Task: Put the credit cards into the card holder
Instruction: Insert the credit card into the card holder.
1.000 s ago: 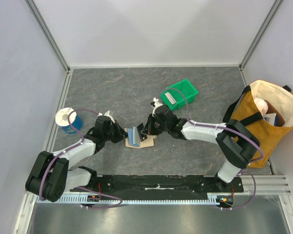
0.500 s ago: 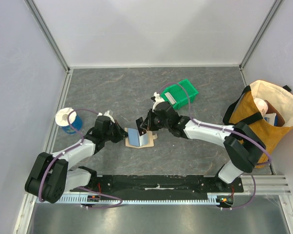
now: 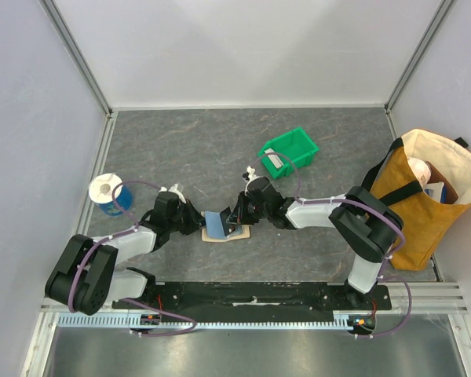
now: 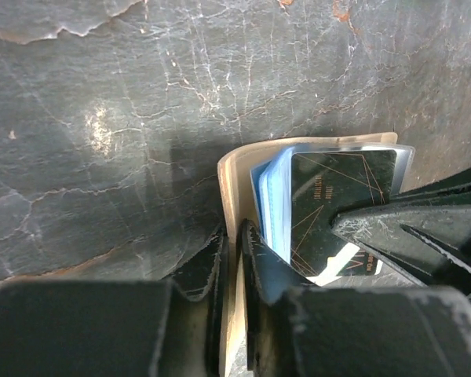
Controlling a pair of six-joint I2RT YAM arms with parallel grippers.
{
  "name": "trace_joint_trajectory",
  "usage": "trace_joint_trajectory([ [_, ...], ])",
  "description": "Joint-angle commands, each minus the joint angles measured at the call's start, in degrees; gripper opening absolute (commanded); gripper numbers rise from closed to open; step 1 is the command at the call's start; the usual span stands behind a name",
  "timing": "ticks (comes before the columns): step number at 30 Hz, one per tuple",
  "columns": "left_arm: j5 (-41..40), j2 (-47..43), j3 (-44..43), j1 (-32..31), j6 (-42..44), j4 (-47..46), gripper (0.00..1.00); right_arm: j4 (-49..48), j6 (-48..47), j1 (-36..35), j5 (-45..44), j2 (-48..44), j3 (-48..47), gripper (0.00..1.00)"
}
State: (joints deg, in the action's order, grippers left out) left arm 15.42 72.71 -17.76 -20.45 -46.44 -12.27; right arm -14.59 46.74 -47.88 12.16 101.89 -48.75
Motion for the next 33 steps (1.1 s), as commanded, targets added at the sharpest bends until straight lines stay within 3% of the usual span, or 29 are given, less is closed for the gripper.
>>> trace_joint_trajectory([
  [1,1.4,0.2,0.0,-0.3,1.0,-2.3,0.21,-2.5,0.6,0.3,-0.3,1.0,-0.3,0.00],
  [6,3.0,-1.2,0.4,-0.2,2.2,-2.2,0.32,-0.6,0.2,0.4,-2.1,0.6,-0.3,0.00],
  [10,4.2,-1.8,0.6,-0.3,3.2,-1.9,0.30,-0.4,0.0,0.6,-1.8,0.9,-0.6,0.00],
  [15,3.9,-1.9,0.8,-0.2,3.6,-1.4,0.18,-0.3,0.0,0.9,-1.9,0.9,-0.3,0.00],
  [22,2.9,-2.0,0.4,-0.2,4.5,0.6,0.20,-0.2,-0.2,1.1,-1.8,0.6,-0.2,0.00],
  [28,1.5,-2.7,-0.4,-0.2,6.0,3.1,0.32,-0.7,-0.2,1.2,-1.4,0.6,0.0,0.00],
  [33,1.1,-3.0,-0.5,-0.1,6.5,4.0,0.32,-0.8,-0.2,1.4,-1.1,0.6,0.0,0.00],
])
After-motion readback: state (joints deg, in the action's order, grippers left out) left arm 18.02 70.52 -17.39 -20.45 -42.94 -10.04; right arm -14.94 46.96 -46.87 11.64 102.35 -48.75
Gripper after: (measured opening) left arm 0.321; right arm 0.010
